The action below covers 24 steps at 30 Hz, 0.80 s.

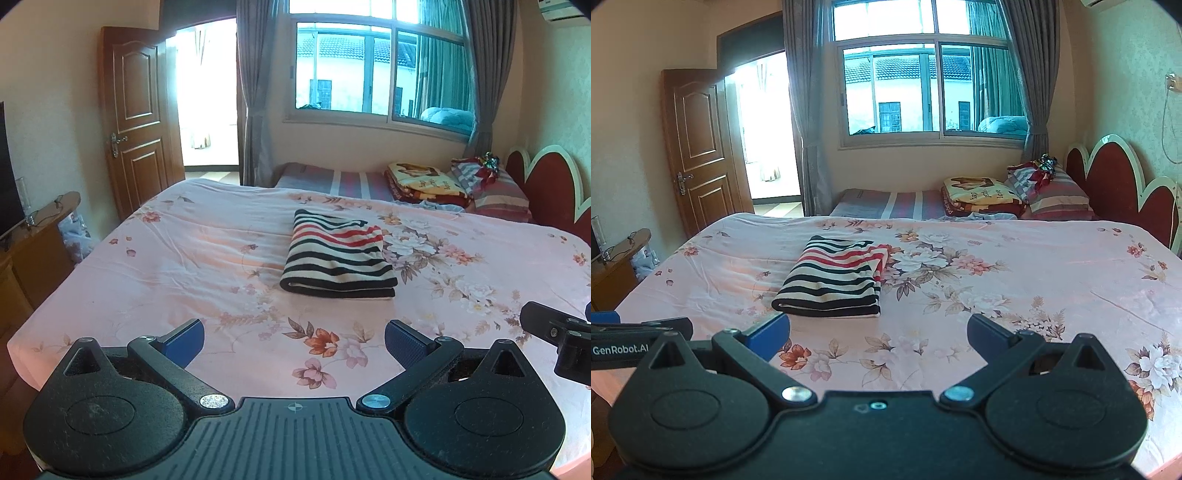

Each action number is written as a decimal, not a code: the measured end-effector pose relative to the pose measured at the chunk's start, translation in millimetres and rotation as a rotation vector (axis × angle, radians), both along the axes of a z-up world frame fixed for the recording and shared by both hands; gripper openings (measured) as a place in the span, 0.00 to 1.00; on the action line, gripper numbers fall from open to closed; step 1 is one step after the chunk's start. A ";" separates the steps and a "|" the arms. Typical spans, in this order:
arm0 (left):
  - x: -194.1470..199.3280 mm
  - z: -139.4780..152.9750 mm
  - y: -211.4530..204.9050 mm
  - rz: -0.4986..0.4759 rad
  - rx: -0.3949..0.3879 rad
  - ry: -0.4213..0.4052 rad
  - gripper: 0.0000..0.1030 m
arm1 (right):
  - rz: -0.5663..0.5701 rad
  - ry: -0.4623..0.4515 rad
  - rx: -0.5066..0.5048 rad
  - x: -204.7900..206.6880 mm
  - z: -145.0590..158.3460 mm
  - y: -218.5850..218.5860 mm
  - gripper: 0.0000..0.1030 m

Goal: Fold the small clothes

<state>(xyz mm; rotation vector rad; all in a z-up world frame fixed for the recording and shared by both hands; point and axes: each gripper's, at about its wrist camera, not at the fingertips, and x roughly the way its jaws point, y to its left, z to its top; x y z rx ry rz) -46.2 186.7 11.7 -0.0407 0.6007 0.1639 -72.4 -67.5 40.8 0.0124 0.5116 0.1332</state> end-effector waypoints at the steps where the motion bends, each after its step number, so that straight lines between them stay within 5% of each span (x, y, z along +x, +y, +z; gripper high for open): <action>1: 0.1 -0.1 0.8 0.001 0.002 -0.001 1.00 | 0.002 0.002 0.001 0.6 -0.4 1.1 0.99; 24: 1.5 -0.7 0.9 0.008 0.014 -0.006 1.00 | 0.017 0.006 0.001 2.9 0.0 7.3 0.99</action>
